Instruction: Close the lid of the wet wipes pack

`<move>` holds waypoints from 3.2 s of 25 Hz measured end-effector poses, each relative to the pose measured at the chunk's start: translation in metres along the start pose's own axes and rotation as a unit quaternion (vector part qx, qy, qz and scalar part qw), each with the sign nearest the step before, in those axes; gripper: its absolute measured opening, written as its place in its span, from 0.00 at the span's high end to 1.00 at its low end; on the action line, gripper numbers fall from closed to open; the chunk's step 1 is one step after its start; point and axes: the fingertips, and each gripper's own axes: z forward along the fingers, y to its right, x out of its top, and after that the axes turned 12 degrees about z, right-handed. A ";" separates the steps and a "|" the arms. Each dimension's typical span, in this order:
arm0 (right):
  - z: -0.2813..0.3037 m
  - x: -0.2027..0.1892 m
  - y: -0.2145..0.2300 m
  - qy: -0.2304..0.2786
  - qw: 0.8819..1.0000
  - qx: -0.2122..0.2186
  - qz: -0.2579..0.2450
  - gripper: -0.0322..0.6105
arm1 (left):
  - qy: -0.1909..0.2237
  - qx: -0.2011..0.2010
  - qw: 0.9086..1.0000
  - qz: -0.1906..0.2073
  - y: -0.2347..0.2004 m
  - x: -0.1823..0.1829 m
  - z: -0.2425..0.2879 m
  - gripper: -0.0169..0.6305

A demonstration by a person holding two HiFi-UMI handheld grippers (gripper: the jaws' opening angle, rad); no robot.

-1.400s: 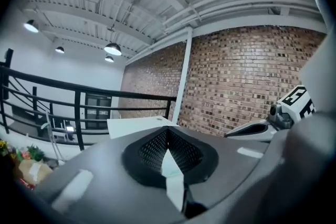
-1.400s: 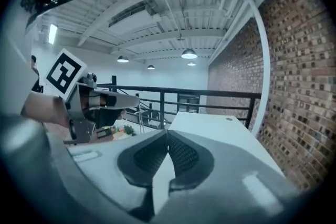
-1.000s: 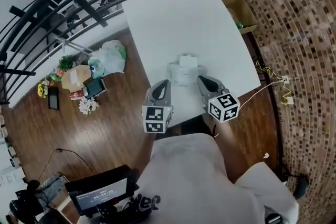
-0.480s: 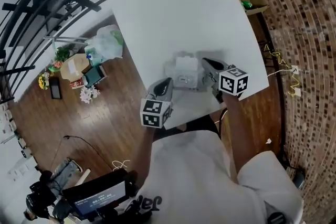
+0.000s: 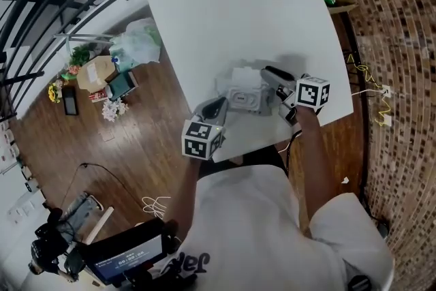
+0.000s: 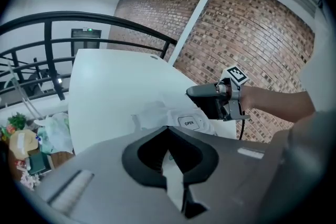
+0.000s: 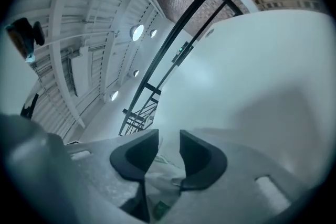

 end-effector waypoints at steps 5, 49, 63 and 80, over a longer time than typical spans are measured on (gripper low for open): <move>0.007 -0.004 0.002 -0.036 0.999 -0.007 -0.008 0.78 | -0.010 -0.004 1.000 -0.001 -0.003 -0.007 0.003 0.95; 0.006 -0.121 -0.058 -0.173 0.890 -0.123 -0.403 0.91 | 0.045 -0.008 0.999 -0.029 -0.007 -0.008 0.001 0.95; 0.016 -0.132 -0.046 -0.229 0.785 -0.206 -0.537 0.96 | 0.046 -0.009 0.998 -0.032 -0.008 -0.009 0.002 0.95; 0.023 -0.134 -0.040 -0.245 0.734 -0.262 -0.576 0.96 | 0.039 -0.004 0.999 -0.020 -0.009 -0.009 0.004 0.95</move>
